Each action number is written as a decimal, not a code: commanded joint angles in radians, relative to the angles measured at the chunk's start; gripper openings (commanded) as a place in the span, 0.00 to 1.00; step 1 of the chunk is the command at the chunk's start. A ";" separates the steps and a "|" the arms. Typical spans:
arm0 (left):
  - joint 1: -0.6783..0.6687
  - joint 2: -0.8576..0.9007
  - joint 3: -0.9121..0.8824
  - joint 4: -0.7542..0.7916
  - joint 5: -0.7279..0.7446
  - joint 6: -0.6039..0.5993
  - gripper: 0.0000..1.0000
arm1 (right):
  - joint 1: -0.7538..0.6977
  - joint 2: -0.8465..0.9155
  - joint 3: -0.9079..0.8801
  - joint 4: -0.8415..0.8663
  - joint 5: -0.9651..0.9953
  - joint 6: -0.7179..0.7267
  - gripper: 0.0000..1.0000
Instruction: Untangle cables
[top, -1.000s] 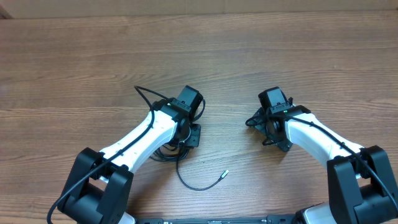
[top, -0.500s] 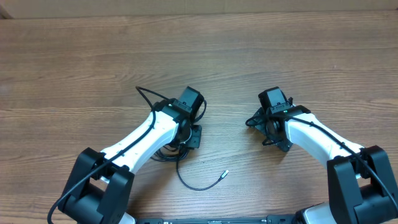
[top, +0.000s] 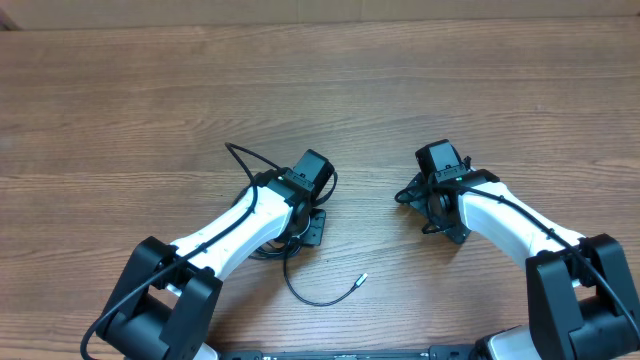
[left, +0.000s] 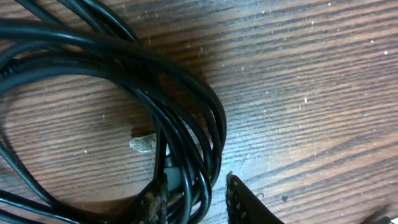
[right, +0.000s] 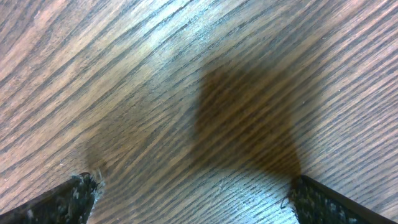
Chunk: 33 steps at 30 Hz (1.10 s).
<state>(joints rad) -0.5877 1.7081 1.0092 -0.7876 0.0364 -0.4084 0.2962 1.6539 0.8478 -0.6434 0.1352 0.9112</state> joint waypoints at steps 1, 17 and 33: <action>-0.007 0.014 -0.015 0.006 -0.010 0.018 0.31 | 0.003 0.058 -0.057 0.023 -0.073 0.005 1.00; -0.015 0.021 -0.028 0.041 0.023 0.015 0.17 | 0.003 0.058 -0.057 0.023 -0.073 0.005 1.00; -0.016 0.022 -0.060 0.098 0.058 -0.007 0.17 | 0.003 0.058 -0.057 0.023 -0.073 0.005 1.00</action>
<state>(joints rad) -0.5961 1.7187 0.9600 -0.6914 0.0795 -0.4122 0.2962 1.6539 0.8478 -0.6434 0.1360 0.9112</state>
